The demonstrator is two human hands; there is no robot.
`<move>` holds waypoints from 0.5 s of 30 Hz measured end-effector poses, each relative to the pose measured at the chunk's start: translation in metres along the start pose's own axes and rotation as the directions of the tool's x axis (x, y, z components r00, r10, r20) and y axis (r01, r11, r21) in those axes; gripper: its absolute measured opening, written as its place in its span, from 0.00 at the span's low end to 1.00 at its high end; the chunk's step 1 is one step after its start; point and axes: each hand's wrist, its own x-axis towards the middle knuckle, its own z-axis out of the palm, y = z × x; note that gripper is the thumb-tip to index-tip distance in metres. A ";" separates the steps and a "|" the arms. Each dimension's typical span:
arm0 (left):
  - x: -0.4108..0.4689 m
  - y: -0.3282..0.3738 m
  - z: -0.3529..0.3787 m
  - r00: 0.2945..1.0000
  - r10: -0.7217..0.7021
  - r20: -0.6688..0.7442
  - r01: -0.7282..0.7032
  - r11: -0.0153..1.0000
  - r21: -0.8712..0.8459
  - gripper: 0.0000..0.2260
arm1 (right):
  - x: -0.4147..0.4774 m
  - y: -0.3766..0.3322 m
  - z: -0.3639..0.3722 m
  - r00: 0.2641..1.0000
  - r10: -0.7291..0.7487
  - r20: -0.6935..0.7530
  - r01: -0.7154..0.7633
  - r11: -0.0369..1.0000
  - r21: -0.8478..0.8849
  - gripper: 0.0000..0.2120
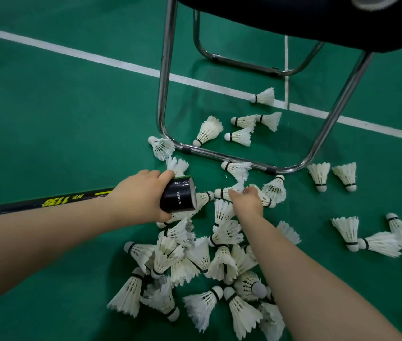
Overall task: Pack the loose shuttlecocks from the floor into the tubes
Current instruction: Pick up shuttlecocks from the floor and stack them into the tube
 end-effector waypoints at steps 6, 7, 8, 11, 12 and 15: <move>0.005 -0.002 0.008 1.000 0.000 0.023 0.001 1.000 -0.004 0.28 | 0.004 -0.007 0.009 0.975 -0.080 -0.207 0.089 0.995 0.035 0.13; 0.005 -0.002 0.010 0.999 0.003 0.034 -0.002 1.000 -0.004 0.28 | 0.000 -0.006 0.009 0.962 -0.143 -0.232 0.169 0.981 0.096 0.13; 0.005 -0.002 0.012 0.999 0.005 0.047 -0.005 1.000 -0.003 0.28 | -0.007 -0.006 0.009 0.946 -0.206 -0.252 0.251 0.955 0.159 0.14; 0.006 0.000 0.014 0.997 0.017 0.071 -0.018 1.000 0.009 0.29 | -0.031 -0.008 0.010 0.896 -0.342 -0.284 0.412 0.879 0.242 0.18; 0.007 0.001 0.014 0.997 0.023 0.068 -0.024 1.000 0.011 0.30 | -0.039 -0.009 0.010 0.878 -0.381 -0.291 0.453 0.858 0.244 0.18; 0.010 0.005 0.013 0.998 0.041 0.053 -0.042 0.999 0.020 0.30 | -0.056 -0.014 0.010 0.839 -0.456 -0.297 0.528 0.813 0.246 0.19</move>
